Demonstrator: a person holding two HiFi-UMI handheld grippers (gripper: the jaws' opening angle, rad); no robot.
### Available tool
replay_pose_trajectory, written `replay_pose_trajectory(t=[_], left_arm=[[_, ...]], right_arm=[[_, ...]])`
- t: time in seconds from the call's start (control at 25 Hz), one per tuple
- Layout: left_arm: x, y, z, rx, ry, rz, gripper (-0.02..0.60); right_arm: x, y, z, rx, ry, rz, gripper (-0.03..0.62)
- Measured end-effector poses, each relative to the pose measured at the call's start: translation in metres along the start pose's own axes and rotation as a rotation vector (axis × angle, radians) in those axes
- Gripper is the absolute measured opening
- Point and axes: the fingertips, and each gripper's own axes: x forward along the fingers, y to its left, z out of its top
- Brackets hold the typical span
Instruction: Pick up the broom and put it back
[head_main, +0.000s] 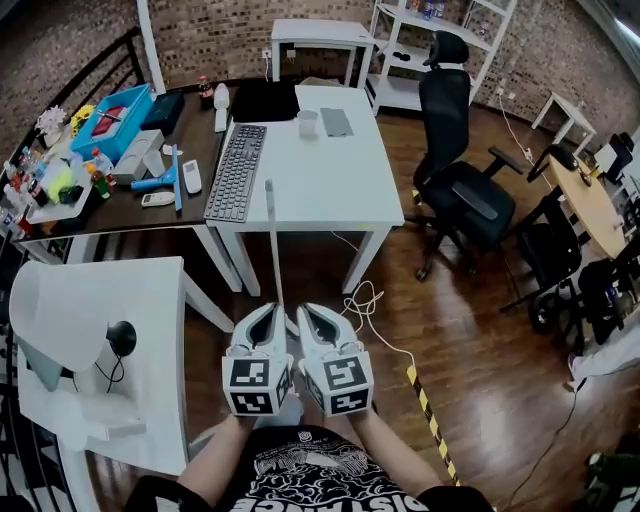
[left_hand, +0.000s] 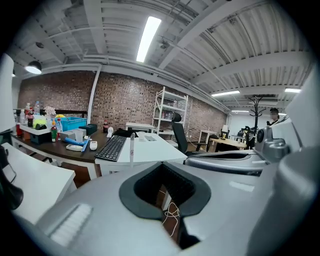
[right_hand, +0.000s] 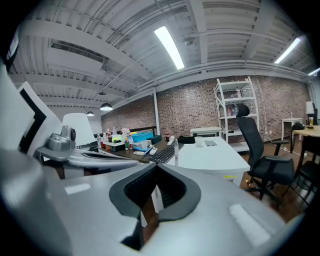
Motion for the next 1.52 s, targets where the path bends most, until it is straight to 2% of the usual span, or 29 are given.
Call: replay_pose_trajectory(t=[0.36,0.4,0.68,0.84,1.04,1.32,1.52], left_arm=[[0.047,0.053,0.038,-0.044,-0.034,0.020,0.005],[0.052,0.058,0.041,-0.049,-0.033,0.020,0.005],[0.081,0.091,0.042,-0.061,-0.016,0.003,0.006],[0.095,0.099,0.046,-0.069,-0.009,-0.016,0.006],[0.110,0.105,0.048,-0.069,0.008,-0.025,0.006],[0.129,0.124,0.053,-0.075,0.016,0.013,0.006],[0.136,0.127,0.057,-0.074,0.018,0.023,0.006]], right_arm=[[0.081,-0.011,0.024,-0.013,0.008,0.018,0.002],[0.090,-0.012,0.025,-0.014,0.013,0.022,0.020],[0.148,-0.029,0.027,-0.038,0.046,-0.004,0.051],[0.174,-0.038,0.025,-0.026,0.062,-0.018,0.080],[0.203,-0.048,0.021,-0.010,0.067,-0.017,0.081],[0.243,-0.065,0.010,0.054,0.088,0.002,0.108],[0.267,-0.074,-0.001,0.055,0.118,0.003,0.120]])
